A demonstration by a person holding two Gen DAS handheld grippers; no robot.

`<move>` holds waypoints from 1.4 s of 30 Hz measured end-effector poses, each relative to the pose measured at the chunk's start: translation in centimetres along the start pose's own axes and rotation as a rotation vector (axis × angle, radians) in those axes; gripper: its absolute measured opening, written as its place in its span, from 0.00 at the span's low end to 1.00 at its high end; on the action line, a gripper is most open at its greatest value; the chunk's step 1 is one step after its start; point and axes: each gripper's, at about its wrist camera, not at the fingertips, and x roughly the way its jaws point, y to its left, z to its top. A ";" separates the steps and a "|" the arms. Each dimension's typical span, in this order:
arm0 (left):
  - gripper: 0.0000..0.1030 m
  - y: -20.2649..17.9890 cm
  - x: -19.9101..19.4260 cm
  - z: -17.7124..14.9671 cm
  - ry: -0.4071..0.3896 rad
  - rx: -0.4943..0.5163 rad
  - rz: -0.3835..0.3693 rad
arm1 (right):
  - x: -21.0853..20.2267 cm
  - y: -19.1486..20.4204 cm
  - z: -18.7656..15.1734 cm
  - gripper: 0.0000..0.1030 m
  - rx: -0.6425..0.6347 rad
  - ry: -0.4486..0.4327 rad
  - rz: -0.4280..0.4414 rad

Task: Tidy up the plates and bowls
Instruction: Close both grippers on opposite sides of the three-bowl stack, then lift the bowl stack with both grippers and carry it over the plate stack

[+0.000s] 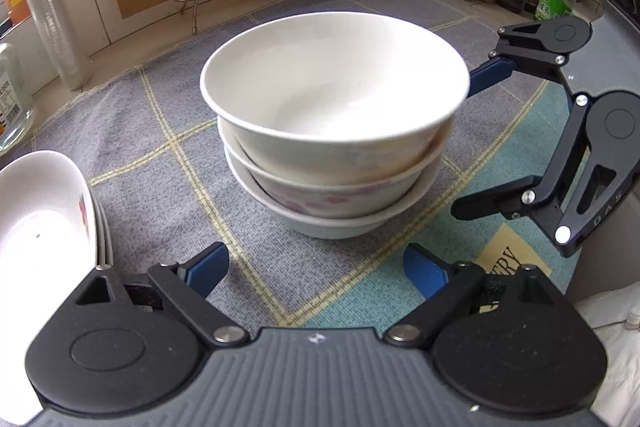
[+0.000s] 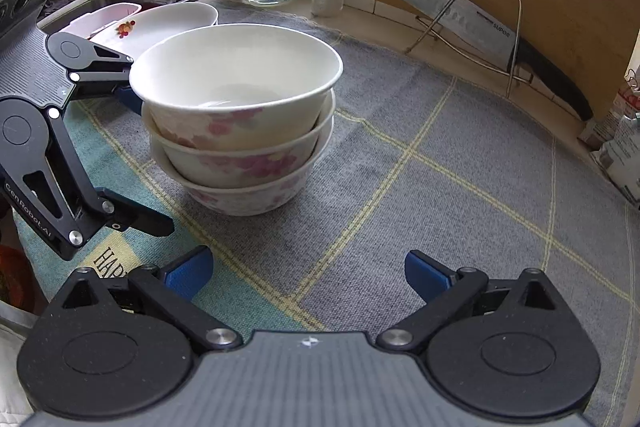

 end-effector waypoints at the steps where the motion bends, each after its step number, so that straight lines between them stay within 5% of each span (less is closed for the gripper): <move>1: 0.91 0.1 0.4 0.1 0.007 0.005 -0.006 | 0.1 0.1 0.0 1.00 -0.003 0.004 0.002; 4: 0.99 0.0 1.1 0.3 0.006 0.022 0.009 | 0.8 0.2 0.2 1.00 -0.038 0.012 0.014; 17: 1.00 -0.2 1.4 0.8 0.013 -0.027 0.043 | 3.5 -1.7 0.9 1.00 -0.200 -0.035 0.197; 28: 1.00 -0.3 1.3 0.6 -0.016 0.002 0.027 | 3.4 -1.9 0.1 1.00 -0.205 -0.097 0.206; 42: 1.00 0.6 1.7 1.2 -0.014 0.104 -0.045 | 4.2 -1.4 2.4 1.00 -0.305 -0.016 0.259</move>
